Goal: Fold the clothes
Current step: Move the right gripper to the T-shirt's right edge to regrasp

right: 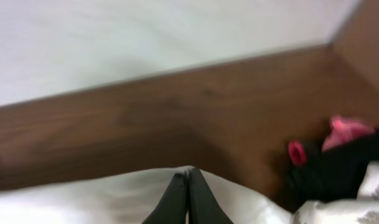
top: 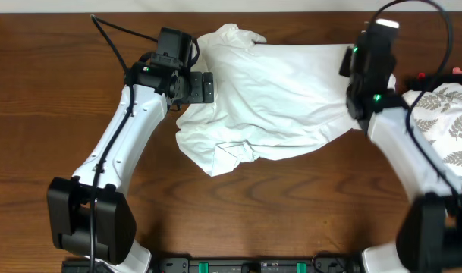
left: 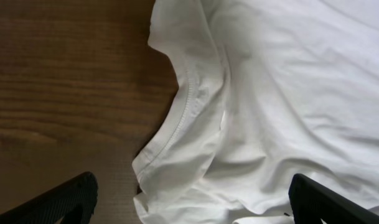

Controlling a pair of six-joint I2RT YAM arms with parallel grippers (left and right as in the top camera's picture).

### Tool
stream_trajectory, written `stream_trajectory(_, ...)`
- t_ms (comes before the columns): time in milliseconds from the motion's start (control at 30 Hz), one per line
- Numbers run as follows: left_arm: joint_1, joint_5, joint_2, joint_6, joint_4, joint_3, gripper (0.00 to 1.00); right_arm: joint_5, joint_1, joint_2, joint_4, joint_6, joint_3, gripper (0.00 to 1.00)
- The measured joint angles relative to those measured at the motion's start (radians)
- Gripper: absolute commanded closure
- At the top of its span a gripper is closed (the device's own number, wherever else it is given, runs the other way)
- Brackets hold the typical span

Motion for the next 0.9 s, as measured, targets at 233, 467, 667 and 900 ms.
stream_trajectory(233, 0.0, 0.003, 0.0, 0.0, -0.018, 0.0, 0.02, -0.118, -0.144, 0.307, -0.285, 0.1, 0.137, 0.01)
stream_trajectory(467, 0.0, 0.003, 0.0, 0.0, -0.021, 0.0, 0.02, -0.177, -0.143, 0.298, -0.432, 0.053, 0.241, 0.01)
stream_trajectory(667, 0.0, 0.006, 0.0, 0.0, -0.085, 0.0, 0.02, -0.27, -0.111, 0.138, -0.652, 0.011, 0.272, 0.11)
stream_trajectory(900, -0.001, 0.079, 0.0, 0.0, -0.243, 0.001, 0.02, -0.381, -0.082, 0.027, -0.99, -0.036, 0.287, 0.16)
